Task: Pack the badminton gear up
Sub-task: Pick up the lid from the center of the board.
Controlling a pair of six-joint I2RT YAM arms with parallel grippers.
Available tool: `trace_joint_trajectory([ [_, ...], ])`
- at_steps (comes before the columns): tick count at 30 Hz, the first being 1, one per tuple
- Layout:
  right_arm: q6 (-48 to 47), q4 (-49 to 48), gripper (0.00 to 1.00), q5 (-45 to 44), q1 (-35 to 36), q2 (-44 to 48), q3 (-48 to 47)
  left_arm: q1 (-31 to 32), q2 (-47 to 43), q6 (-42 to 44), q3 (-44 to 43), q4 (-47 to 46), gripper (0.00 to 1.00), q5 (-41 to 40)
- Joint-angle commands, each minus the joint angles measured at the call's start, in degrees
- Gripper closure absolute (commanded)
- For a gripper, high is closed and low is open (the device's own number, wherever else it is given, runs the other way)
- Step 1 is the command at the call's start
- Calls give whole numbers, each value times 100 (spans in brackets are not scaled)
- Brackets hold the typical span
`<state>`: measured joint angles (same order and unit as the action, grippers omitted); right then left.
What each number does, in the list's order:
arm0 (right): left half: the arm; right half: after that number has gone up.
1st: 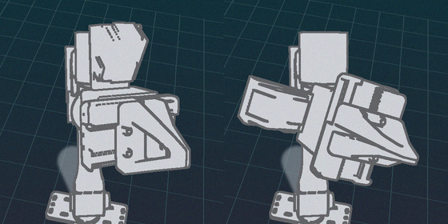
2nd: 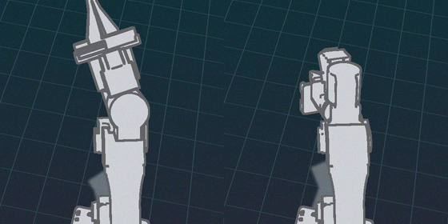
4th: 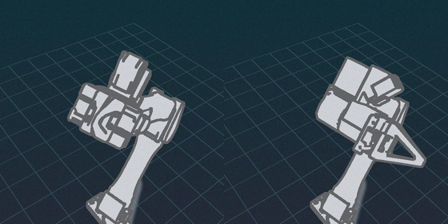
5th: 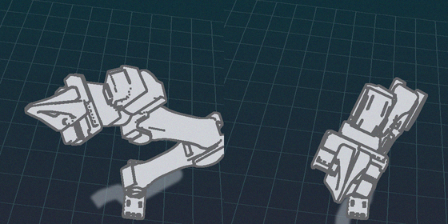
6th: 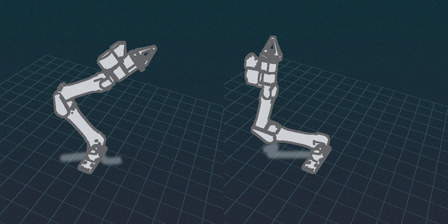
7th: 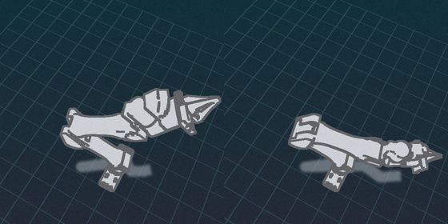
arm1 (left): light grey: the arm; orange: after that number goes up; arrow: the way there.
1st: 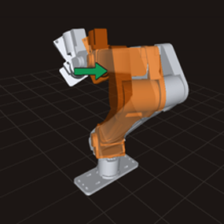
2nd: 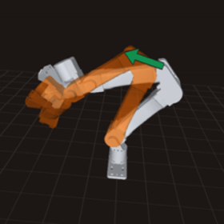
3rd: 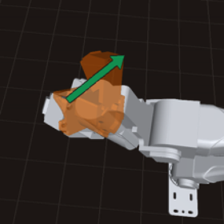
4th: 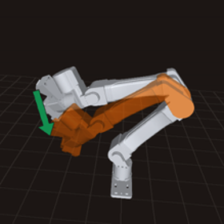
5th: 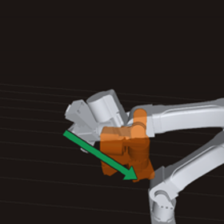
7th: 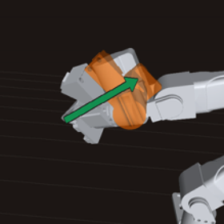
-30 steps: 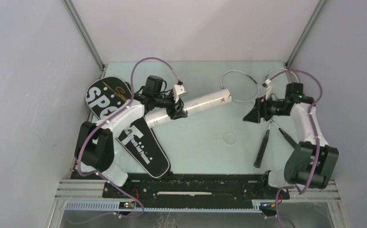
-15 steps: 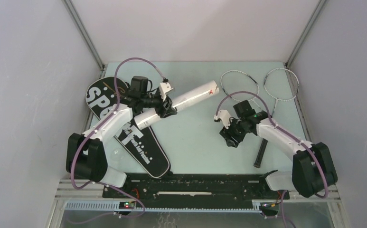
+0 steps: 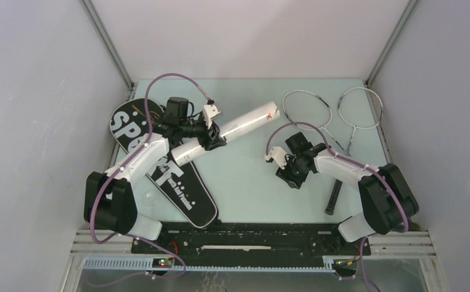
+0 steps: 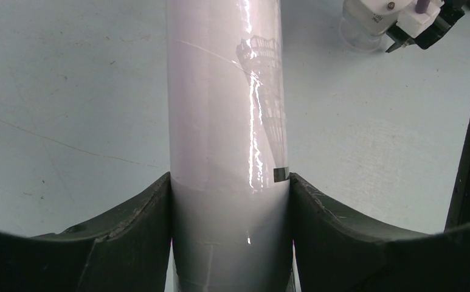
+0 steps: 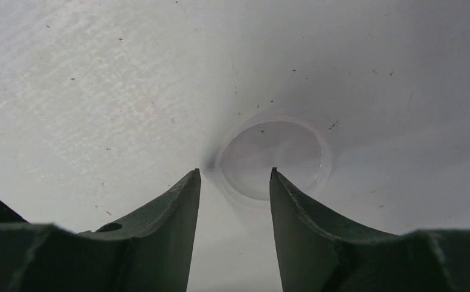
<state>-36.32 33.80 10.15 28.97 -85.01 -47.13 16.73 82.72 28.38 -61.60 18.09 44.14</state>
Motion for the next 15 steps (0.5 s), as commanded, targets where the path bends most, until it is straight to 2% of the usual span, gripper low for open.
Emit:
trace_joint_trajectory([
  [1,-286,-88,47,13,59,-121,-4,-39,-265,-122,156,-349,63,200],
  [8,-490,-14,54,203,91,-329,-6,-39,-276,-128,164,-367,63,176],
  [12,-506,23,68,214,92,-362,1,-38,-282,-131,174,-371,63,175],
  [15,-479,58,85,249,85,-287,-5,-39,-287,-116,175,-367,63,197],
])
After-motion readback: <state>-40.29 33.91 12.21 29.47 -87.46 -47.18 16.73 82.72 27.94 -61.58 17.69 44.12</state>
